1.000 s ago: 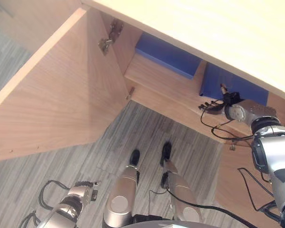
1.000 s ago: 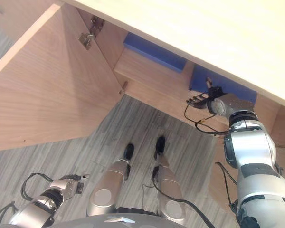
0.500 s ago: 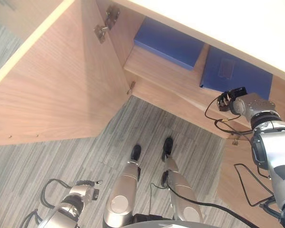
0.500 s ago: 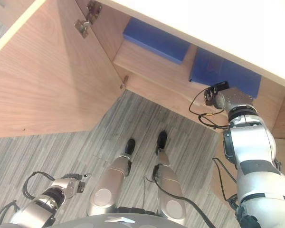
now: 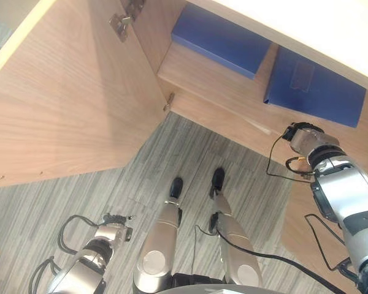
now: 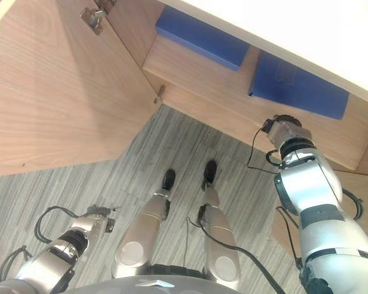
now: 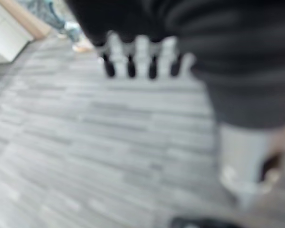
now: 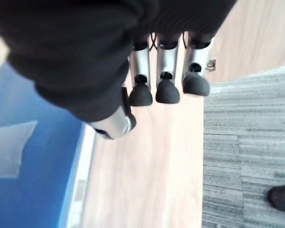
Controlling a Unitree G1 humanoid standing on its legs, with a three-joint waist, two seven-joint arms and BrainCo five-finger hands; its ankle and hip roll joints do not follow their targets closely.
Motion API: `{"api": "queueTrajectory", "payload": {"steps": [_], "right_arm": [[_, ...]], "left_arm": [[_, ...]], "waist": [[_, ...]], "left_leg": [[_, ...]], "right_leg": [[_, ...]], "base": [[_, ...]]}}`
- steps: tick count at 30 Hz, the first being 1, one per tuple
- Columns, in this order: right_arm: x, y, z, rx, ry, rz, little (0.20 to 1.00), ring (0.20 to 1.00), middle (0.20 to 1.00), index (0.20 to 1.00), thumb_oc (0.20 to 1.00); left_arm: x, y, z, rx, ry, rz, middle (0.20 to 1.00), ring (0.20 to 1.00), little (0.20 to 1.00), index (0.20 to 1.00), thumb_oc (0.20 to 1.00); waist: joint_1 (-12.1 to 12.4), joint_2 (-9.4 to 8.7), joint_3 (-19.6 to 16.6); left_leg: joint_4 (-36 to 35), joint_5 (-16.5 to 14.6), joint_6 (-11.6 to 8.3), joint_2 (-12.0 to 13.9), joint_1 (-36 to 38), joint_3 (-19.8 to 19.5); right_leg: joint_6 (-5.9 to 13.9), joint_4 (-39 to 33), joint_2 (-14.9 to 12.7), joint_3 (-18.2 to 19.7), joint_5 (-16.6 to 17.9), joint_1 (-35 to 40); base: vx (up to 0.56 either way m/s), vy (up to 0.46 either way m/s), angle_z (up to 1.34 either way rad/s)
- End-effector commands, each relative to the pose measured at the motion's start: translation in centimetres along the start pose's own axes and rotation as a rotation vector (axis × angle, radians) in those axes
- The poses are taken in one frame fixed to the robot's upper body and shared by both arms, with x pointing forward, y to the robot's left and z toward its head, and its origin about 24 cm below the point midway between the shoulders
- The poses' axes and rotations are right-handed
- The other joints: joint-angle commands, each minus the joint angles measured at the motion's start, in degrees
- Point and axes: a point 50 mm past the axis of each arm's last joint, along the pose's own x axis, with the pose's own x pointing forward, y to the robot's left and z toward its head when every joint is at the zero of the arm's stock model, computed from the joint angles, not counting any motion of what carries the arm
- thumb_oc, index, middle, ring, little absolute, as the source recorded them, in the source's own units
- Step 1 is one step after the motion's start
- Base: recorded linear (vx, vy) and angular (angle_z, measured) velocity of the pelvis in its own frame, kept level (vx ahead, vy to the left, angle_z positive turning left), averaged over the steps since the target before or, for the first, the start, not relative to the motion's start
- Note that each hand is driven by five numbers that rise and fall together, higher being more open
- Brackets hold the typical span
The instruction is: Put the empty folder in the office cabinet
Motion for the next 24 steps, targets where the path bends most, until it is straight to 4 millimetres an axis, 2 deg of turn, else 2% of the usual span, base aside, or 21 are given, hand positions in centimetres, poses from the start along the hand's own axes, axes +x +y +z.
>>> {"api": "queueTrajectory", "payload": {"steps": [1, 2, 4, 7, 9, 11, 15, 21, 24], "right_arm": [[-0.5, -0.9, 3.3, -0.239, -0.163, -0.05, 0.2, 0.2, 0.2, 0.2, 0.2], [-0.7, -0.4, 3.8, -0.315, -0.208, -0.054, 0.2, 0.2, 0.2, 0.2, 0.2], [-0.8, -0.5, 4.3, -0.353, -0.243, -0.058, 0.2, 0.2, 0.2, 0.2, 0.2], [-1.0, -2.0, 5.7, -0.401, -0.289, -0.071, 0.2, 0.2, 0.2, 0.2, 0.2], [-1.1, -2.4, 6.3, -0.432, -0.318, -0.073, 0.2, 0.2, 0.2, 0.2, 0.2], [-1.6, -2.5, 7.7, -0.495, -0.39, -0.063, 0.2, 0.2, 0.2, 0.2, 0.2], [-2.2, -2.0, 8.9, -0.596, -0.445, -0.057, 0.2, 0.2, 0.2, 0.2, 0.2], [-2.5, -1.5, 9.5, -0.601, -0.452, -0.041, 0.2, 0.2, 0.2, 0.2, 0.2], [-2.3, -1.9, 9.2, -0.604, -0.428, -0.051, 0.2, 0.2, 0.2, 0.2, 0.2]], "left_arm": [[0.2, 2.7, 0.5, -0.002, -0.037, 0.101, 1.0, 1.0, 1.0, 1.0, 1.0], [0.1, 2.5, 1.6, -0.018, -0.081, 0.096, 1.0, 1.0, 1.0, 1.0, 1.0], [0.0, 1.9, 1.2, -0.011, -0.134, 0.085, 1.0, 1.0, 1.0, 1.0, 1.0], [-0.7, 1.4, 0.0, 0.0, -0.226, 0.039, 1.0, 1.0, 1.0, 1.0, 1.0], [-1.1, 1.7, -0.1, 0.002, -0.261, 0.022, 1.0, 1.0, 1.0, 1.0, 1.0], [-1.6, 2.2, 0.0, -0.006, -0.32, -0.003, 1.0, 1.0, 1.0, 1.0, 1.0], [-2.6, 2.3, 0.8, -0.018, -0.392, -0.037, 1.0, 1.0, 1.0, 1.0, 1.0], [-3.3, 2.2, 1.3, -0.038, -0.436, -0.059, 1.0, 1.0, 1.0, 1.0, 1.0], [-3.6, 2.1, 1.3, -0.043, -0.447, -0.071, 1.0, 1.0, 1.0, 1.0, 1.0]], "waist": [[-0.2, 1.96, -0.4], [-0.2, 1.66, -0.4], [0.4, 1.98, -0.4], [1.5, 3.94, -0.4], [1.8, 4.77, -0.4], [2.4, 5.87, -0.4], [2.9, 7.09, -0.4], [3.5, 7.33, -0.4], [3.5, 7.26, -0.4]], "left_leg": [[-9.7, 2.2, -3.09, 4.4, 2.9, -1.7], [-9.7, 2.1, -3.12, 4.4, 2.7, -1.6], [-9.7, 2.1, -3.25, 4.2, 2.0, -2.3], [-10.5, 2.9, -3.67, 3.9, 2.2, -3.2], [-11.0, 3.1, -3.81, 3.8, 2.5, -3.4], [-11.4, 3.5, -3.99, 3.6, 2.6, -3.6], [-11.5, 4.0, -4.25, 3.6, 2.6, -3.8], [-10.5, 3.8, -4.5, 3.6, 2.1, -3.7], [-8.7, 3.3, -4.53, 3.5, 1.1, -3.7]], "right_leg": [[5.3, -0.3, -1.1, 0.0, -11.2, 5.0], [5.3, -0.3, -1.1, 0.2, -11.1, 4.7], [5.26, -0.3, -1.4, -0.6, -11.2, 4.4], [5.3, -0.3, -2.1, -1.9, -11.6, 4.4], [5.24, -0.3, -2.3, -2.1, -11.8, 4.5], [5.16, -0.3, -2.6, -2.4, -12.0, 4.4], [4.98, -0.3, -3.2, -3.0, -11.9, 4.3], [4.71, -0.3, -3.9, -4.1, -11.4, 4.1], [4.6, -0.3, -4.1, -4.3, -11.2, 3.6]], "base": [[-0.05, 0.037, -0.04], [-0.03, 0.013, -0.03], [-0.04, -0.024, -0.08], [-0.03, 0.038, 0.01], [-0.02, 0.066, 0.11], [-0.02, 0.073, 0.13], [-0.01, 0.048, 0.07], [-0.02, 0.019, 0.06], [-0.01, 0.005, 0.01]]}}
